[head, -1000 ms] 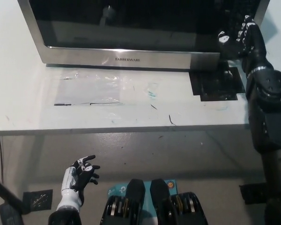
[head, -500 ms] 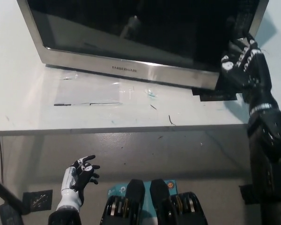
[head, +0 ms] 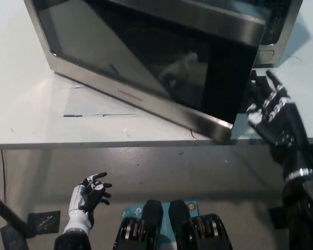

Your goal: A microwave is kept infront of the robot with its door slightly ajar. The robot uses its right hand to push the door towards the left to open it.

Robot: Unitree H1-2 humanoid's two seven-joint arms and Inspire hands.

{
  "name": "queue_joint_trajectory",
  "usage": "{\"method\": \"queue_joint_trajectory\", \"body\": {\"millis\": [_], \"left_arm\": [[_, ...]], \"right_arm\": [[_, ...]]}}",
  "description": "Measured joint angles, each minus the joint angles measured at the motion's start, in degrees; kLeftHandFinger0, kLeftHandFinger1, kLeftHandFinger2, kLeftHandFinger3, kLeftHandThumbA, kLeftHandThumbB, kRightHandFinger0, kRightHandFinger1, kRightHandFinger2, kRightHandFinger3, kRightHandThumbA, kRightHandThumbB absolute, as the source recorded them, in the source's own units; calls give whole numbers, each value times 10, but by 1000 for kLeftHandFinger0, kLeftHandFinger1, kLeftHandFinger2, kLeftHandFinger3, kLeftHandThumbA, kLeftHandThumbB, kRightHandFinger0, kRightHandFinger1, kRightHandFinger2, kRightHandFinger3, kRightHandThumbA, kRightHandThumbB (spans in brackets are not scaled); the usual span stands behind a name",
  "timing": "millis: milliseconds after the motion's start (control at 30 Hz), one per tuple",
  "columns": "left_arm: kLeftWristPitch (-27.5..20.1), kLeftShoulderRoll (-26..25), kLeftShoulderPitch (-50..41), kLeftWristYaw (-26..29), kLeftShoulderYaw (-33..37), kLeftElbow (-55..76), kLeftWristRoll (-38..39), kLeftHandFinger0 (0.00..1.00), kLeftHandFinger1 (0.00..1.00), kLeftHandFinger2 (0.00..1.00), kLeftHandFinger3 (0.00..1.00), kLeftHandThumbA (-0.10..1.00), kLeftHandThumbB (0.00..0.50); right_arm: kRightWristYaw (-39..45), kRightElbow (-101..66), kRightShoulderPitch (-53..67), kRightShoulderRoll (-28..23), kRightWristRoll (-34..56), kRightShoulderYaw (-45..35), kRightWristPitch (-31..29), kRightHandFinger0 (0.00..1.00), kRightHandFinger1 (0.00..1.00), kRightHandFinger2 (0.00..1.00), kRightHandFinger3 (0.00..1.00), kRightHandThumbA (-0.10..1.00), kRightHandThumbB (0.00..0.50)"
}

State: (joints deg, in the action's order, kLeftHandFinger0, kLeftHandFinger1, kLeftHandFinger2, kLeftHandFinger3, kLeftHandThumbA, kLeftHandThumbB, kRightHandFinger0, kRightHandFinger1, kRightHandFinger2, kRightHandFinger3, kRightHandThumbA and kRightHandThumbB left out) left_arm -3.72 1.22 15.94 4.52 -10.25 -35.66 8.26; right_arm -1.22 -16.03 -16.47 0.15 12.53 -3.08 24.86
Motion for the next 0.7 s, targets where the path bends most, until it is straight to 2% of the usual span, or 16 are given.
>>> {"method": "queue_joint_trajectory", "body": {"millis": [100, 200, 233, 333, 400, 533, 700], "left_arm": [[0, 0, 0, 0, 0, 0, 0, 304, 303, 396, 552, 17, 0], [0, 0, 0, 0, 0, 0, 0, 282, 286, 380, 550, 28, 14], [0, 0, 0, 0, 0, 0, 0, 283, 288, 380, 548, 31, 18], [0, -1, 0, 0, 0, 0, 0, 314, 303, 394, 559, 23, 0], [0, -1, 0, 0, 0, 0, 0, 286, 290, 388, 545, 4, 5], [0, 0, 0, 0, -1, 0, 2, 264, 279, 379, 538, 1, 8], [0, 0, 0, 0, -1, -1, 2, 273, 289, 386, 551, 7, 3]], "right_arm": [[10, -19, 31, 3, 10, 19, 8, 663, 841, 923, 1000, 529, 241], [18, -38, 56, 6, 20, 38, 13, 667, 843, 917, 1000, 514, 227], [21, -44, 66, 9, 23, 43, 13, 662, 833, 907, 1000, 513, 243], [28, -58, 96, 14, 30, 58, 13, 648, 814, 901, 1000, 522, 233], [33, -61, 115, 17, 32, 66, 13, 663, 826, 923, 1000, 514, 208], [37, -62, 132, 20, 39, 74, 12, 677, 837, 928, 1000, 520, 223], [40, -62, 129, 20, 45, 75, 12, 682, 825, 901, 1000, 510, 206]]}}
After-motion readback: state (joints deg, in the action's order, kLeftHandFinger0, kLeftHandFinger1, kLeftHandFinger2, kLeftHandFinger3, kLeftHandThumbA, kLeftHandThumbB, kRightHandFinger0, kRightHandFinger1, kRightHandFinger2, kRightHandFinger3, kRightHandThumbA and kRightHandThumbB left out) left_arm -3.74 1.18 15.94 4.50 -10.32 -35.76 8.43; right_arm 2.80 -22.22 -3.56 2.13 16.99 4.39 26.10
